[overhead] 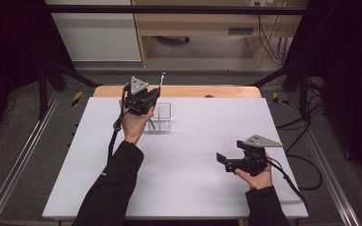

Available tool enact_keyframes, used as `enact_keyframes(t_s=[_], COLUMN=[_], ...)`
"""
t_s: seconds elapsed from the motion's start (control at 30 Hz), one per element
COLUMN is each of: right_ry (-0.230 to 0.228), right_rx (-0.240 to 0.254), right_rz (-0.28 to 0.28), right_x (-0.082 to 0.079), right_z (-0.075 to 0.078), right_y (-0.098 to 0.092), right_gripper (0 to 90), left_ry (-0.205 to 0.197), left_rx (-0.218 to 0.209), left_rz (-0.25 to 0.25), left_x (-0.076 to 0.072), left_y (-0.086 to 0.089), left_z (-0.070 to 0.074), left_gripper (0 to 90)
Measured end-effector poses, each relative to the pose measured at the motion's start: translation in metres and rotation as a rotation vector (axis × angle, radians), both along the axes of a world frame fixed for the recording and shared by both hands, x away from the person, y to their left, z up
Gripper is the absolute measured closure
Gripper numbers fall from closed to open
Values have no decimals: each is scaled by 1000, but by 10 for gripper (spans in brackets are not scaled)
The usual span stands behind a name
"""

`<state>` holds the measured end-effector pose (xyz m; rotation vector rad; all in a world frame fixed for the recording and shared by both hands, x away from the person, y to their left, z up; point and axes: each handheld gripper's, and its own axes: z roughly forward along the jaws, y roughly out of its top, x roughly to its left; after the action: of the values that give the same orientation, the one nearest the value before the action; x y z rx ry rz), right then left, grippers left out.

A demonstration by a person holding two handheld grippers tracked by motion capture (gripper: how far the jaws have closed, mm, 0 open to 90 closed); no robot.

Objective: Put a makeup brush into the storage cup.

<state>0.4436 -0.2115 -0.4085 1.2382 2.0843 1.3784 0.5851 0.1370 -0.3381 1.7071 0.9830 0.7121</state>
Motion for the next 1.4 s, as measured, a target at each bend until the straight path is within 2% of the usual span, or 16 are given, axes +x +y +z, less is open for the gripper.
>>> enact_keyframes(t_s=[0.37,0.77,1.4], right_ry=[-1,-2,-1], right_rx=[4,7,12], right_rz=[2,3,6], right_x=[0,0,0], right_z=[1,1,1], right_y=[-1,-1,-1], right_gripper=[40,40,42], left_ry=[18,17,14], left_rx=[8,27,66], left_rz=[13,44,54], left_x=[15,25,31], left_y=[-6,-9,-15], left_z=[-12,-23,-35], left_gripper=[833,833,833])
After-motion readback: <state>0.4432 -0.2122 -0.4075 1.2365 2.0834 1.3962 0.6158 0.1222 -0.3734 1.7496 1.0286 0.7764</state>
